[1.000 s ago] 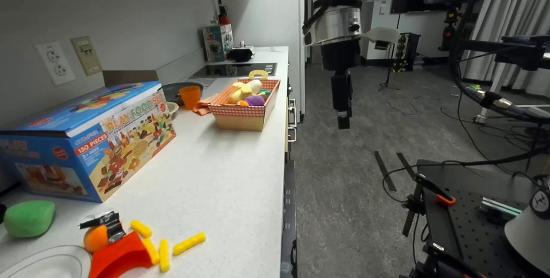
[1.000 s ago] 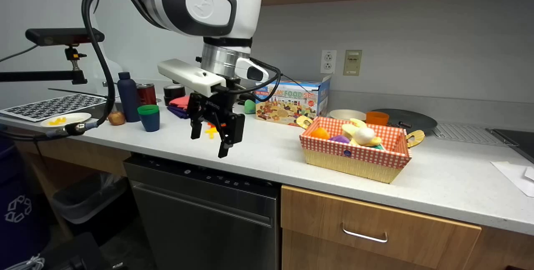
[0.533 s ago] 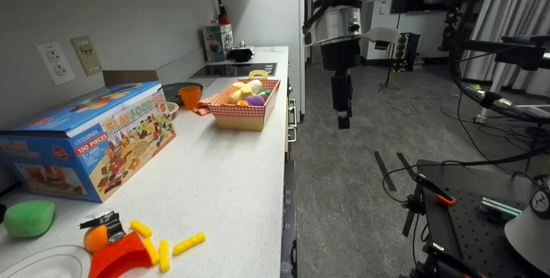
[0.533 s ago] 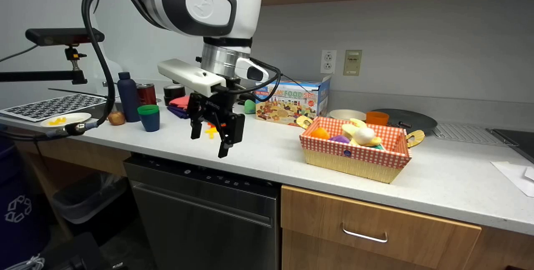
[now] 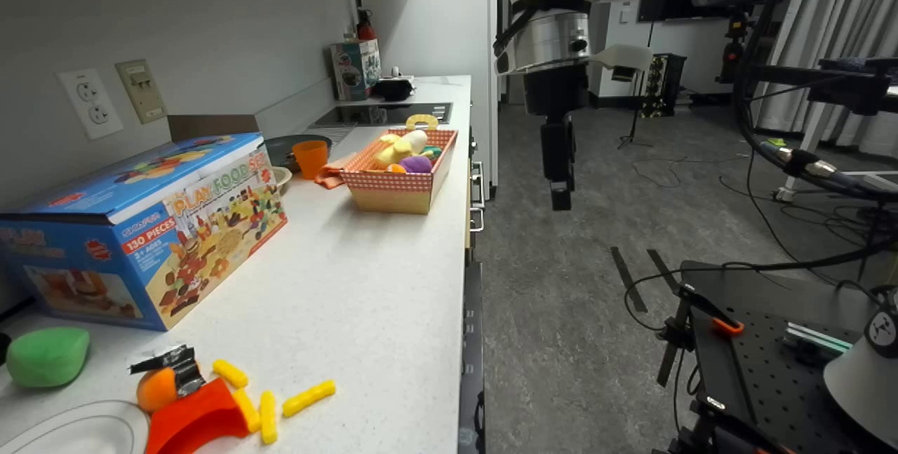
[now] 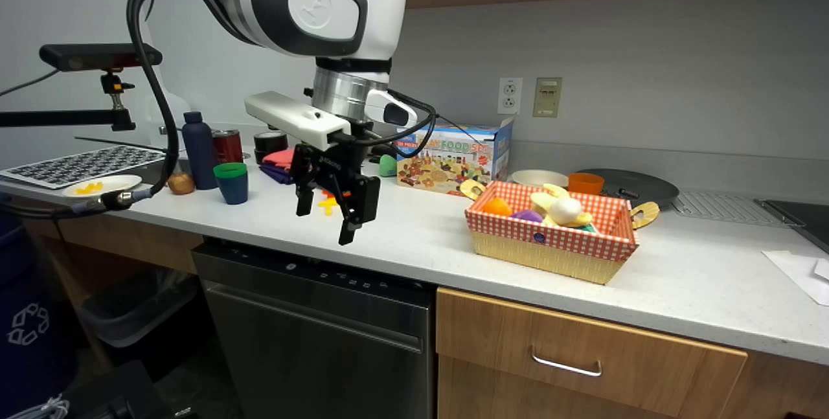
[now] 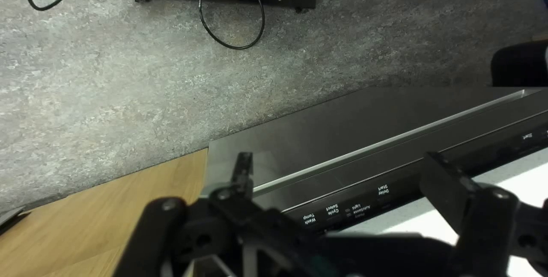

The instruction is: Open the drawer, remove the pineapple plushie from the drawer, put it in the box, and then close the drawer

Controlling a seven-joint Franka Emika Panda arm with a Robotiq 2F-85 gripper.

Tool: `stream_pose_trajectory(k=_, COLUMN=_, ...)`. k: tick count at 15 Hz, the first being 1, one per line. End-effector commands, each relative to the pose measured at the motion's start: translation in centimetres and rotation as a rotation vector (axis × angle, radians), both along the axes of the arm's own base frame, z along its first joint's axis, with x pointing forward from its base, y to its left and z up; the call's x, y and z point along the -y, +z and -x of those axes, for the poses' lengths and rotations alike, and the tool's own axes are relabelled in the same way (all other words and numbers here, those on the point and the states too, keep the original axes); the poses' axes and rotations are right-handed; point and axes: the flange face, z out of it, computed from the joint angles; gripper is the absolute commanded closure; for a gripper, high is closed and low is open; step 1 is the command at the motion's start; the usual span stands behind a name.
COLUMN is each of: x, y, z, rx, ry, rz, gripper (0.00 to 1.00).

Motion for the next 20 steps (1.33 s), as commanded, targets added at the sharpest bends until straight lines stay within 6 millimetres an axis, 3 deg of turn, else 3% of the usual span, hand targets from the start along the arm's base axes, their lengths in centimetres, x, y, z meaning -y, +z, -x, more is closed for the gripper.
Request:
stream_pose_trajectory(k=1, x=0.0, y=0.0, z=0.0, rx=-0.001, ry=0.0, rz=0.0, gripper=0.0)
stream_pose_trajectory(k=8, x=0.3, y=0.4, z=-0.2, rx=0.007, ry=-0.014, rz=-0.001, gripper=0.0)
stream_pose_trajectory(k=11, x=3.1, y=1.6, z=-0.9, rx=0.06, ry=-0.122, rz=0.016, gripper=0.0)
stream_pose_trajectory(k=17, x=12.1, y=2.9, z=-0.5, rx=0.16, ry=-0.428, rz=0.059, gripper=0.0)
stream_pose_trajectory(k=18, x=10.6, y=2.2, z=-0.5, rx=0.127, ry=-0.345, rz=0.039, gripper=0.0)
stream_pose_trajectory(k=20, x=12.3, y=2.4, z=-0.2, rx=0.146, ry=-0.401, rz=0.045, gripper=0.0)
